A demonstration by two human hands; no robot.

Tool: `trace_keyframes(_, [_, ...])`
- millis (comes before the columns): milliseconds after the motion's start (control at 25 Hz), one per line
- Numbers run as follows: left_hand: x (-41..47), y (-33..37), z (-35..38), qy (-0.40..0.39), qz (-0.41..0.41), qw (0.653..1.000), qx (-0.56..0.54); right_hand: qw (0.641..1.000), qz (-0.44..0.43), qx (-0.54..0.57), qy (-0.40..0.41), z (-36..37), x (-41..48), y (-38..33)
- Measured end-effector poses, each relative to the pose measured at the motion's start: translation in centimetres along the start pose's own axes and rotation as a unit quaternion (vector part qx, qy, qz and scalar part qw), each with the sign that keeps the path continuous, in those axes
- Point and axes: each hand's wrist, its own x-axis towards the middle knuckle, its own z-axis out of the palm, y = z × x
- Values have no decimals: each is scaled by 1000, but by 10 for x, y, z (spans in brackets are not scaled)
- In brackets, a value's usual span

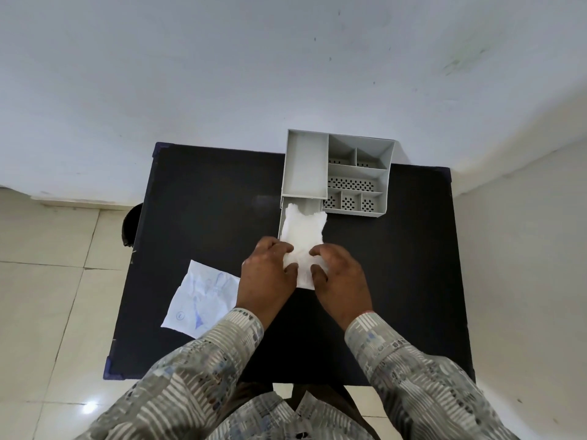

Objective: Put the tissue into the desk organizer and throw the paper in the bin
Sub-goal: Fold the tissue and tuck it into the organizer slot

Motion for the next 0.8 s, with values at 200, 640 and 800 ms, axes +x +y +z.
trace_keyframes(200, [13,-1,-3,-13,-16,999,34,999,29,-33,-9,-2,17,-3])
trace_keyframes(640, [67,0,2,-85,3,993,80,995,41,-89,-8,12,57,2])
trace_keyframes(800, [84,1,13,-94,0,990,107,993,55,-98,26,18,76,2])
